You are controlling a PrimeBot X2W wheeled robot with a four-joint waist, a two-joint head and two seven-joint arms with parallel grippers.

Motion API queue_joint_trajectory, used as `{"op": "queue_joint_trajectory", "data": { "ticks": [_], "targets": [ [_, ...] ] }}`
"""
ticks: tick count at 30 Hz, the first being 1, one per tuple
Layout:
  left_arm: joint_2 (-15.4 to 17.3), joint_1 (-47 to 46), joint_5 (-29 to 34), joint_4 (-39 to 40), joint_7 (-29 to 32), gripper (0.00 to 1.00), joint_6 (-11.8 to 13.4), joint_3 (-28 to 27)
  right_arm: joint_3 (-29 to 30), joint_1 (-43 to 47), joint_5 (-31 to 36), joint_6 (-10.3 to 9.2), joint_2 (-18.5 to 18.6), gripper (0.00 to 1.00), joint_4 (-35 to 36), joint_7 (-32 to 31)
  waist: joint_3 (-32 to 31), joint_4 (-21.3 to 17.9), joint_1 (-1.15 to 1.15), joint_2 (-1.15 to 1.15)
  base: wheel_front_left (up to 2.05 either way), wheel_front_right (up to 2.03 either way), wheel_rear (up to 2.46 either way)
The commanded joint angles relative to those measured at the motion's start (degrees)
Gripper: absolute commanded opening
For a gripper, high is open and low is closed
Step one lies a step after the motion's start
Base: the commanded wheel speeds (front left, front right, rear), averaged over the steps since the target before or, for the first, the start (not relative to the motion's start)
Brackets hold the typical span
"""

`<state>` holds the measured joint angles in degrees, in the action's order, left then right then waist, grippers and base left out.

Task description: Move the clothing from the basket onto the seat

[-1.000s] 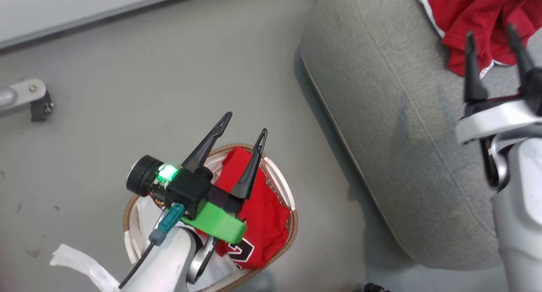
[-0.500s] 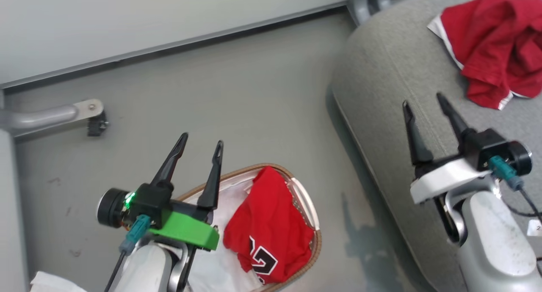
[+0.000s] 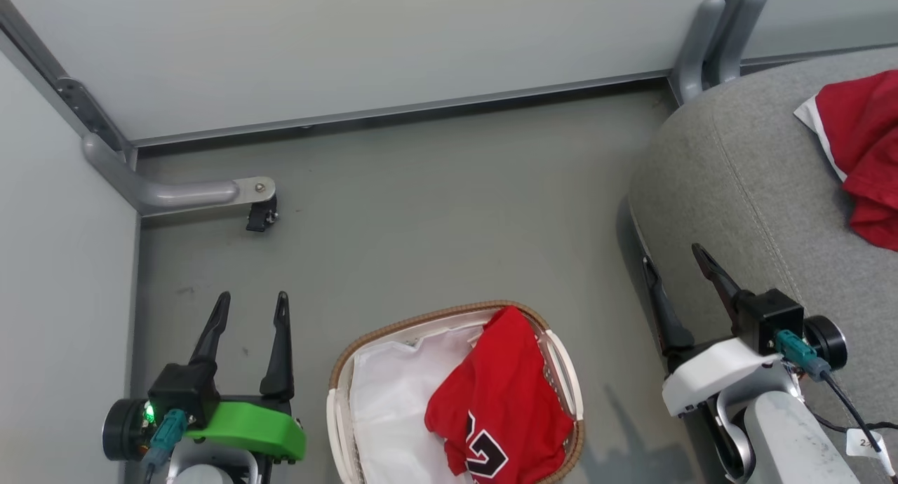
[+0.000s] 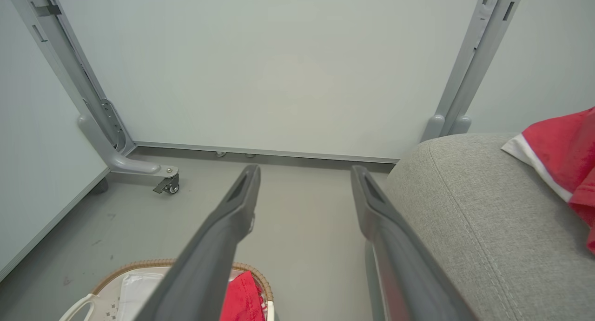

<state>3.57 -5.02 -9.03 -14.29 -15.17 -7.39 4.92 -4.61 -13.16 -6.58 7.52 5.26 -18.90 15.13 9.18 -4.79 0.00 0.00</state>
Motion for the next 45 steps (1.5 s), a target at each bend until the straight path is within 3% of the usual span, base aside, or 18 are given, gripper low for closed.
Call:
{"op": "queue_joint_trajectory", "data": {
  "ticks": [1,27,35,45],
  "targets": [
    [-0.07,1.34,0.79,-0.07,0.03,1.00,-0.17,-0.69,0.00,1.16,-0.12,-0.06,0.09,1.00,-0.17,0.04,-2.39,2.15,0.00,0.00,0.00,0.00,0.00],
    [-0.63,9.11,0.50,0.03,0.03,1.00,-0.17,-3.46,2.90,7.31,-0.69,-0.06,-1.09,1.00,-2.03,0.03,-7.22,3.04,0.00,0.00,0.00,0.00,0.00],
    [-0.62,5.27,-0.69,-1.15,0.03,1.00,-0.17,1.35,2.55,4.28,-0.23,-0.06,-1.27,1.00,-0.50,0.03,-1.84,2.13,0.00,0.00,0.00,0.00,0.00],
    [-0.50,-4.13,-1.80,-4.37,0.02,1.00,-0.17,8.76,0.99,-2.98,0.13,-0.06,-1.68,1.00,2.22,0.03,9.40,-2.15,0.00,0.00,0.00,0.00,0.00]
  ]
}}
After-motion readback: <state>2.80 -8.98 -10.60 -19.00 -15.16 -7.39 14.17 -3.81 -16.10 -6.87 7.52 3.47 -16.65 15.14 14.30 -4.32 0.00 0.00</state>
